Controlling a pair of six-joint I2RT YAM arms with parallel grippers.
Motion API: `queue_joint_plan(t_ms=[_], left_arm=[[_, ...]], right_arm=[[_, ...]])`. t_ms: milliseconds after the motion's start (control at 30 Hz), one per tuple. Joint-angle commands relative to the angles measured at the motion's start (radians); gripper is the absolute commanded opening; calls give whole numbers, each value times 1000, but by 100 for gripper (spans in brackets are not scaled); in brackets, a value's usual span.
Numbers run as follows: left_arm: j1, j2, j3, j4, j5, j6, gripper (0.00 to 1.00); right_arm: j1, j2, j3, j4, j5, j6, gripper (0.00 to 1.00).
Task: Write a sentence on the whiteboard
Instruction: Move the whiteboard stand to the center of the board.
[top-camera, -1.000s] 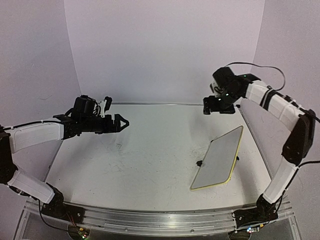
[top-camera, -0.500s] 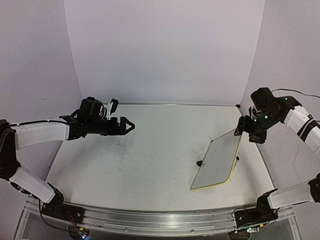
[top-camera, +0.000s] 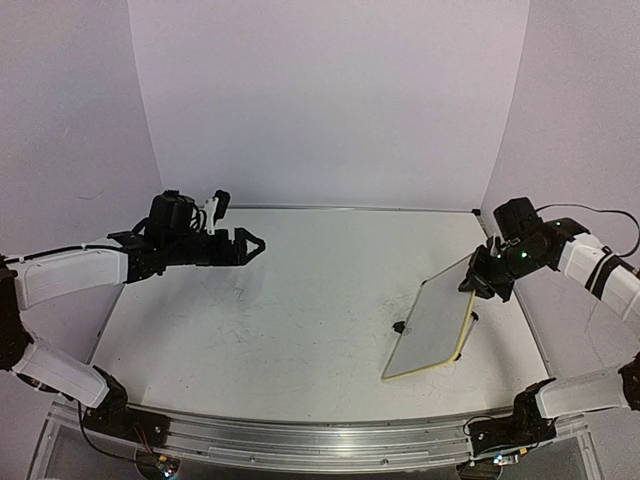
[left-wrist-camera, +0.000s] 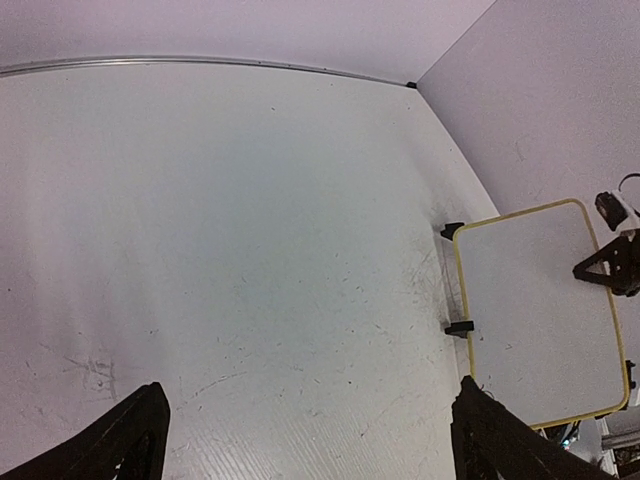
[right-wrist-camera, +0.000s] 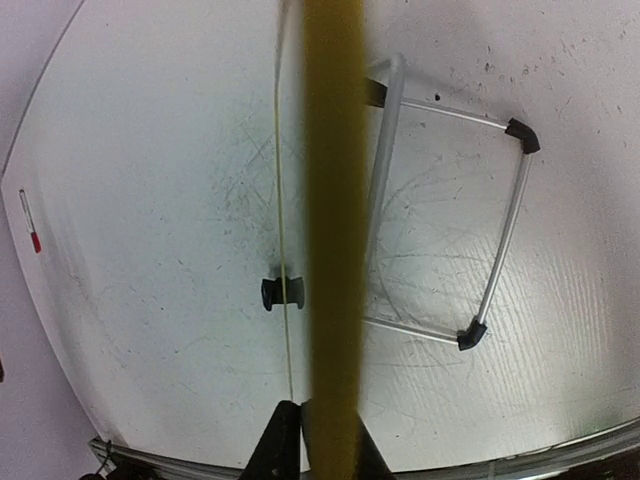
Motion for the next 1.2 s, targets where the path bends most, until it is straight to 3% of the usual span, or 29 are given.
queue_joint_plan(t_ms=[0,333,700,1033,1167], left_arm=[[-3,-38,-18,30,-31,24,100],[-2,-34,-27,29,-40,37,100],[-2,-11,-17,28,-23,44,99],[-2,1,-10,28,-19,50,100],[-3,7,-4,29,-15,52,99]], right_arm=[[0,-59,6,42,87,136,0],[-14,-61,73,9,164,207,0],[-115,74,153,46,114,13,0],[-191,76,112,123,58,-55,0],[-238,81,76,133,-2,-106,11]])
